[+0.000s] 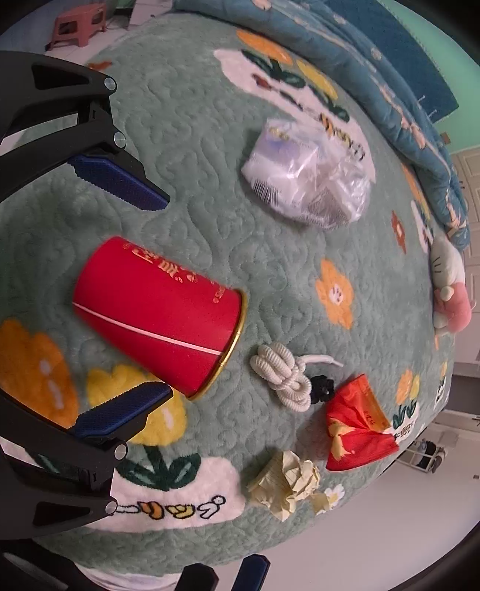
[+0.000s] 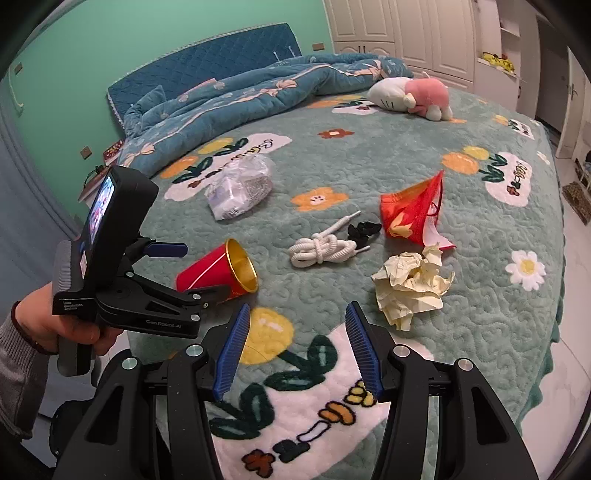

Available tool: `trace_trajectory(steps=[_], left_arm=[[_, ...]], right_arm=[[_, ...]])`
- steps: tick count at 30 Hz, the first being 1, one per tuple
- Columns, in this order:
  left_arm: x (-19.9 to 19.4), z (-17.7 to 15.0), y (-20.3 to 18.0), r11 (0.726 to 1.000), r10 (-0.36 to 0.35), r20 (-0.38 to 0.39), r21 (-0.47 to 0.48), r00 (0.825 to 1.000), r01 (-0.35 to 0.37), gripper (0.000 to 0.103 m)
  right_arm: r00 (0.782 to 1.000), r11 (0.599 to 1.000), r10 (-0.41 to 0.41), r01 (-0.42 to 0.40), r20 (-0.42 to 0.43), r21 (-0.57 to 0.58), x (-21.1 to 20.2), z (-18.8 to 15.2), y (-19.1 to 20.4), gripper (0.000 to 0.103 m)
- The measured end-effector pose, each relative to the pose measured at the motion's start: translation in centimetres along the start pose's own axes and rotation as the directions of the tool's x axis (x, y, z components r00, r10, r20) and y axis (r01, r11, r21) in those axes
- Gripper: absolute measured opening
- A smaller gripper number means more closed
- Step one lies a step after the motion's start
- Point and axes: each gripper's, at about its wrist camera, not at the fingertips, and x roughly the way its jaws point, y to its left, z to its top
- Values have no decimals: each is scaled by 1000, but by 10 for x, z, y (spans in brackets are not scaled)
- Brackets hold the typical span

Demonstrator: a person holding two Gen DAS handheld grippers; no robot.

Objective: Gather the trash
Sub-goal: 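Move both open tools back over the bed toward the red cup and crumpled paper, then grasp the red paper cup with the left tool while the right tool grasps the crumpled paper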

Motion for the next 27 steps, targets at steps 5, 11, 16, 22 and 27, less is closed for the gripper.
trace_trajectory(steps=[5,11,16,22,27], left_arm=[[15,-2,1,1000,-14,-20,-7,1000,14,83],[19,-3,1,999,-14,-28,-51,1000,13,62],[12,0,-10,998,-10,-11,-55,1000,9,59],[-1,11,-36,999,-20,23,-43,1000,21,59],[1,18,-55,999,-32,26,-17,999,33,59]], right_arm=[[1000,1000,-9,10,-18,18,8,-2,-9,55],[1000,1000,-11,12,-24,26,12,-5,-18,55],[1000,999,-15,16,-18,38,9,-9,-29,55],[998,996,-58,58,7,62,3,-6,-58,55],[998,996,-69,69,-2,61,14,1,-79,55]])
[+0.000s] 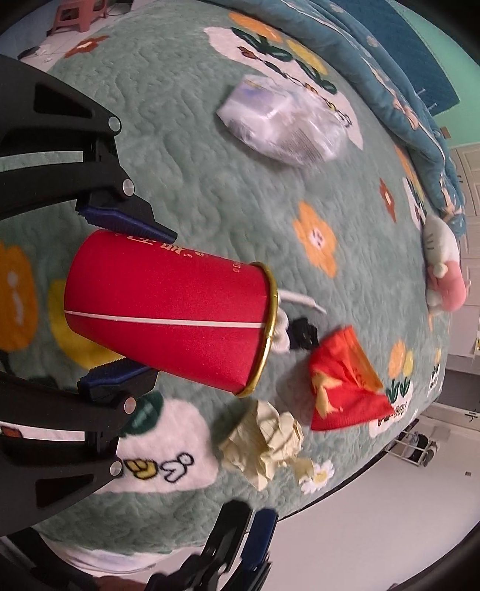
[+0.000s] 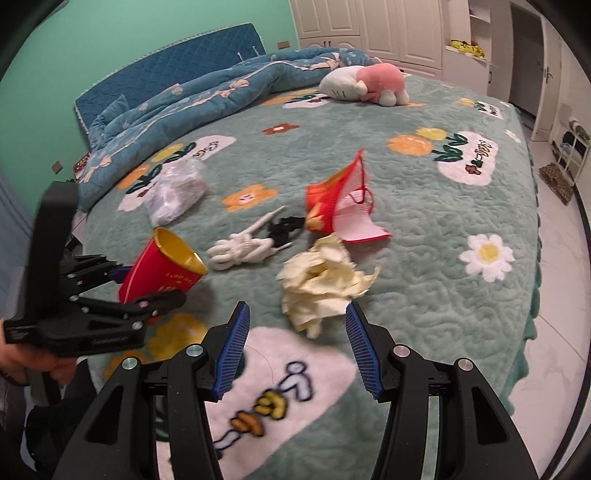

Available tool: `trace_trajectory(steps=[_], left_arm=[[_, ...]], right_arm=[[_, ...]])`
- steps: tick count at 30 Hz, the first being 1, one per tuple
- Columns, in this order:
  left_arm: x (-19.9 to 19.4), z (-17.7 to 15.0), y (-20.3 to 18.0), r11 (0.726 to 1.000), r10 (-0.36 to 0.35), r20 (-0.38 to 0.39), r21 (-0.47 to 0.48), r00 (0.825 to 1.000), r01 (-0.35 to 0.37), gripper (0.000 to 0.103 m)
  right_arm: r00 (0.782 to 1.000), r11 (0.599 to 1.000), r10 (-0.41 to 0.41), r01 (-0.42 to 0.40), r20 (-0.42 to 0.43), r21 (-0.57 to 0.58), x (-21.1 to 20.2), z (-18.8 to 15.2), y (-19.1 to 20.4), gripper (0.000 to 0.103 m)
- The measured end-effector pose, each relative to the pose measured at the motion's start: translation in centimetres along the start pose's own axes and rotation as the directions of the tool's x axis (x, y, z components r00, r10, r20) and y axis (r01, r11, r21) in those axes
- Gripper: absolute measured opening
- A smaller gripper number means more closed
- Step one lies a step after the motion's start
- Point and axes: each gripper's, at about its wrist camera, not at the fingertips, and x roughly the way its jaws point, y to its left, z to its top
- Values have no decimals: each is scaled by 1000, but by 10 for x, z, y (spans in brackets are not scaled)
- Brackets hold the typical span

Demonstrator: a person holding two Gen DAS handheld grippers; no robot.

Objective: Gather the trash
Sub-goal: 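Grasp the red paper cup with the left tool while the right tool grasps the crumpled paper, then carry the red cup and crumpled paper over the orange bucket with both tools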

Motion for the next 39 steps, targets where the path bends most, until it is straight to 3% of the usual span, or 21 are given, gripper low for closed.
trace_trajectory(steps=[10,12,15,28,39], left_arm=[[14,9,-4,1000,4,-34,-12,999,-4,60],[17,11,-6,1000,7,-41,-14,999,-7,60],[20,12,-8,1000,6,-49,-16,999,-6,60],[-33,6,-45,999,15,29,37,999,-17,60],[-84,-13,-101,991,3,107,136,994,-17,60]], right_arm=[[998,998,16,-19,-62,-60,55,13,-12,54],[997,997,8,-14,-74,-79,63,11,-11,39],[999,996,21,-25,-47,-82,59,10,-12,30],[995,996,83,-80,64,-40,-35,-10,-7,28],[983,999,49,-48,175,-13,-123,-49,-8,28]])
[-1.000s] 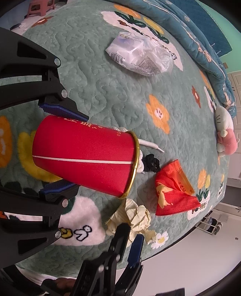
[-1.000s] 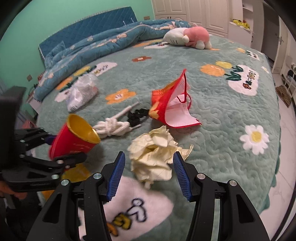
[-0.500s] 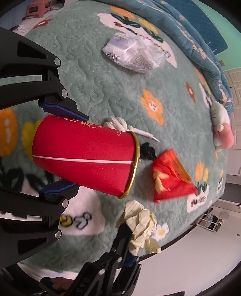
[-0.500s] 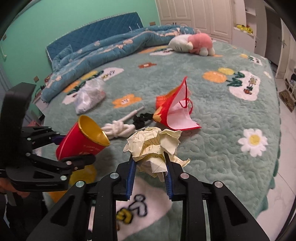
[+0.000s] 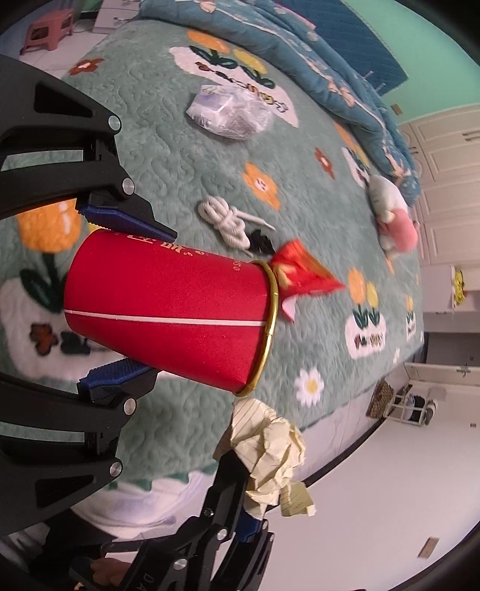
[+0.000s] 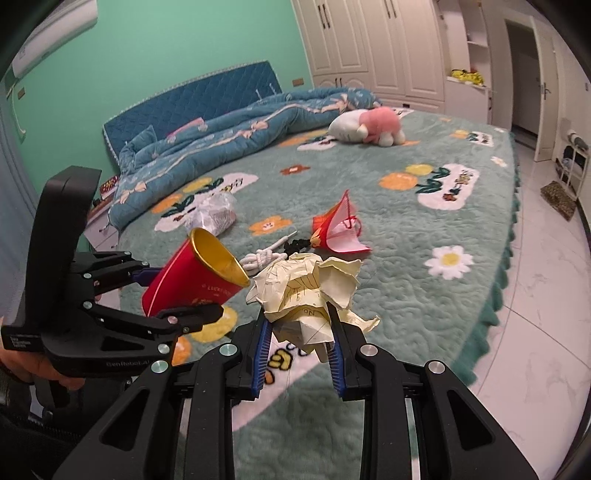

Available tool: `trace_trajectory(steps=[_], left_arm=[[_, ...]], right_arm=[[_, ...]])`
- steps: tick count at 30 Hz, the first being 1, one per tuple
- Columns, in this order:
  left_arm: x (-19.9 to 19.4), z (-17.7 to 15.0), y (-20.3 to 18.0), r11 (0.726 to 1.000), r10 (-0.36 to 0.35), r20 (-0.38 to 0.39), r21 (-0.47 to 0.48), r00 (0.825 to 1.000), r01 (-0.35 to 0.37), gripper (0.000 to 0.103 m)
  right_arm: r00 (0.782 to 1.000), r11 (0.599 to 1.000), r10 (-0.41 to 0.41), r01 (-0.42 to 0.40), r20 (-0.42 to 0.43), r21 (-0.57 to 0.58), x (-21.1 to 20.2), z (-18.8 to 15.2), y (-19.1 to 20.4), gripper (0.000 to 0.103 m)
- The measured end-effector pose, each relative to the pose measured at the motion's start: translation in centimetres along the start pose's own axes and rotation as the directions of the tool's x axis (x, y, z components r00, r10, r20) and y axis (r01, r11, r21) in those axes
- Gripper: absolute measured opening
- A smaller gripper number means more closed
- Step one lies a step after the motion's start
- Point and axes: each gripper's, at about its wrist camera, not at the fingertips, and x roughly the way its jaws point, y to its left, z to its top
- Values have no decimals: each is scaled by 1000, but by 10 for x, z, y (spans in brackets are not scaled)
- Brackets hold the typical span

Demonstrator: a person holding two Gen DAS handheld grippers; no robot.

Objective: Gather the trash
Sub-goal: 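Carry the red cup and crumpled paper over the orange bucket with both tools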

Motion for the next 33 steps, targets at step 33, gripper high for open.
trace_trajectory(steps=[33], left_arm=[[12,26,-334,726,-340,-108,601,934,334,61]], right_arm=[[864,729,-504,431,-9,532,-252,-212,-195,29]])
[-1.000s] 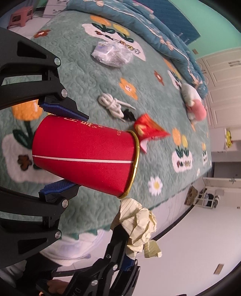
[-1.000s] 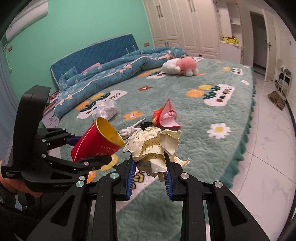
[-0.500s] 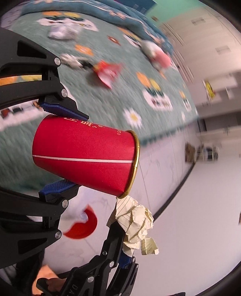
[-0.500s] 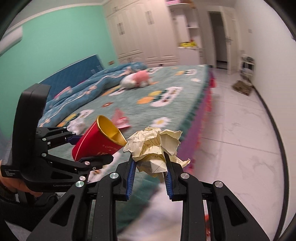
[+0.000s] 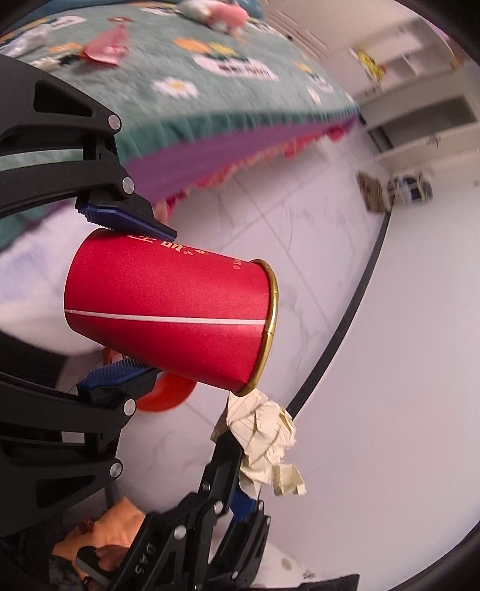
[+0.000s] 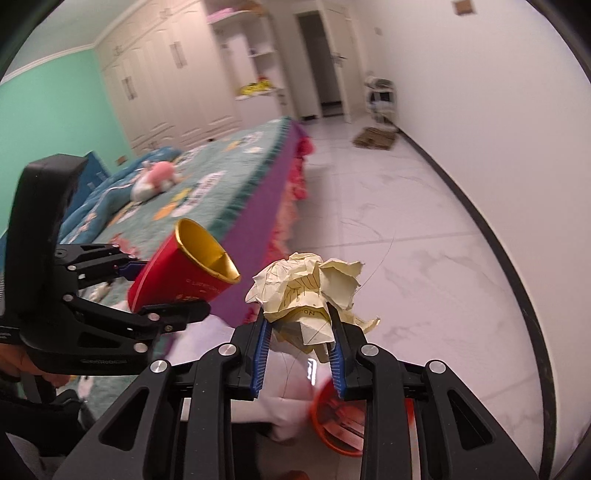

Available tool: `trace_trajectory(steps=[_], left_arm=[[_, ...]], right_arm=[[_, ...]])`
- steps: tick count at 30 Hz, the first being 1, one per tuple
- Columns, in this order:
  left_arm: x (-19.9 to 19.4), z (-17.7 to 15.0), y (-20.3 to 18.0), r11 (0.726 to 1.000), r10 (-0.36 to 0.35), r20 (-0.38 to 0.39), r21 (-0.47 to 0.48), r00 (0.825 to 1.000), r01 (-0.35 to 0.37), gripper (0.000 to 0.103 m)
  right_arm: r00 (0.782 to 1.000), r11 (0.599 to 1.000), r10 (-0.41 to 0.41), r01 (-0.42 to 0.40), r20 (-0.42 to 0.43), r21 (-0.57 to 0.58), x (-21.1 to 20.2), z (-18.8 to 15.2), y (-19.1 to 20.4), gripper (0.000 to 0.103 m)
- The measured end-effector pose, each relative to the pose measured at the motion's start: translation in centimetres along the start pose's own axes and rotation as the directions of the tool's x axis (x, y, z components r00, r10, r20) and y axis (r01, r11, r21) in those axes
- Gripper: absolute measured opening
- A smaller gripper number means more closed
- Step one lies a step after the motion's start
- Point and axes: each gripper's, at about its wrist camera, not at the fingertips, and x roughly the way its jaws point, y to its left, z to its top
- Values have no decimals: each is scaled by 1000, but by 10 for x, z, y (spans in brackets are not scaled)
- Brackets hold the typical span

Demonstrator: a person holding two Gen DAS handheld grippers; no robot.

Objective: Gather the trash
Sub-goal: 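Carry the red cup and crumpled paper over the orange bucket with both tools, then open the left tool over the bucket while the right tool releases the paper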

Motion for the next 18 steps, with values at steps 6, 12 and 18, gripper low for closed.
trace_trajectory(steps=[6,12,18], left_arm=[[37,20,-27,997,-46,-47,68,998,49,61],[72,30,-32,995,-67,-105,65,992,74,61],[96,31,-33,995,-67,-159,65,985,78,61]], right_arm=[[997,995,-54,58,-62,81,15,-23,-50,29],[988,988,-81,98,-131,122,45,-41,-79,31],[976,984,-72,102,-203,143,78,-58,-93,40]])
